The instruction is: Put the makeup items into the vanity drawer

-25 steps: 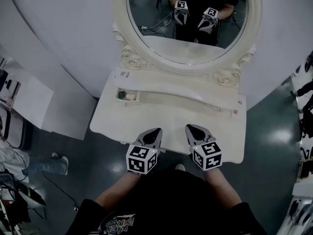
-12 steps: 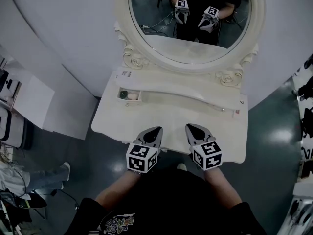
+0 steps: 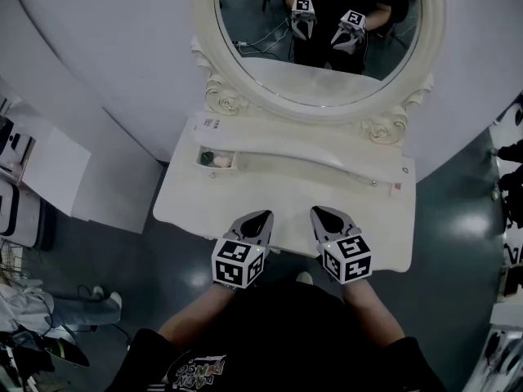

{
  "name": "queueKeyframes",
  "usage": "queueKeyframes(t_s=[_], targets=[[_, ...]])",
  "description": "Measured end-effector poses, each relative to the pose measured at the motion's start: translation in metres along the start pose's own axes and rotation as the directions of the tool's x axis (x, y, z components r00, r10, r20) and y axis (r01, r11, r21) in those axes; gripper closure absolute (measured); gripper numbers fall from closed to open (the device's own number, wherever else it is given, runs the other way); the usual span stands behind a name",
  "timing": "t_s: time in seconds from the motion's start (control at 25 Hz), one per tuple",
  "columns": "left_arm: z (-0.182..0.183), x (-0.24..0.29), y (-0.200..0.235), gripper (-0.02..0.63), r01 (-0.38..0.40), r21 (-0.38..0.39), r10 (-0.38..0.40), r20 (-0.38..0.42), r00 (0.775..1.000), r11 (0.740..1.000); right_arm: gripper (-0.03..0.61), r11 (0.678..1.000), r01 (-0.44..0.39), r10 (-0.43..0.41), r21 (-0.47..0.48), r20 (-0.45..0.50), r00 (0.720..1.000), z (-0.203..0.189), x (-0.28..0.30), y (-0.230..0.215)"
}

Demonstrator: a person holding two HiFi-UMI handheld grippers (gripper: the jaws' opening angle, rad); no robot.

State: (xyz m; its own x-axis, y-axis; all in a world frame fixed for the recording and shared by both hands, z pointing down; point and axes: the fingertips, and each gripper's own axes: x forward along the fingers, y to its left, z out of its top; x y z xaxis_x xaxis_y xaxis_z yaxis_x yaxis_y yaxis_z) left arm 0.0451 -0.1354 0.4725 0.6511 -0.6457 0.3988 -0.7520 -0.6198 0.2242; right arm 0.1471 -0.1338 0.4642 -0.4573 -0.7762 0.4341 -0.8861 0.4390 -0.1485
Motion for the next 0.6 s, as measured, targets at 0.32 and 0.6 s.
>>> queueKeyframes(t_s=[0.32,0.6], targets=[[-0.0016,0.0007,0.0013,0.606,-0.002,-0.002,0.002,-0.004,1.000,1.000,0.551,1.000,-0.004,0.004,0.002,-0.004,1.000,-0.0013,0.0023,0.0005],[-0.0015,0.0008,0.0041,0.606,-0.007,-0.005,0.007,-0.003,1.000,1.000,0.551,1.000,-0.008,0.008,0.002,-0.008,1.000,-0.0013,0.0057,0.0019]])
